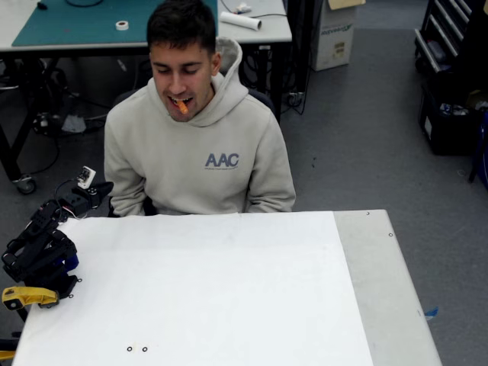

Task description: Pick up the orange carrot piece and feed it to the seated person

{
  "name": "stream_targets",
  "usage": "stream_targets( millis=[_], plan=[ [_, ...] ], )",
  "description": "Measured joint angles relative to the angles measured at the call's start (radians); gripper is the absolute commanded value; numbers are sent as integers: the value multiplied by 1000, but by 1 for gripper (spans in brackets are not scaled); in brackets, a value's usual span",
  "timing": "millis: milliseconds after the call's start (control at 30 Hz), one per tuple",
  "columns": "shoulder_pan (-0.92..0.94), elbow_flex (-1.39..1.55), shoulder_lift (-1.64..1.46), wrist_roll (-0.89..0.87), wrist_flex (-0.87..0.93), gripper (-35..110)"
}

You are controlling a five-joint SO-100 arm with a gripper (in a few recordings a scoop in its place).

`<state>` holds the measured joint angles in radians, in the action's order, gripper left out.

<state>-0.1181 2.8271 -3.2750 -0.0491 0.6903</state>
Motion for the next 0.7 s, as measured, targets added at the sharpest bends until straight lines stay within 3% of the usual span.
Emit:
stream_targets(
  millis=[333, 700],
  plan=[
    [20, 199, -2, 0, 9, -2],
    [11, 196, -2, 0, 308, -2]
  ],
)
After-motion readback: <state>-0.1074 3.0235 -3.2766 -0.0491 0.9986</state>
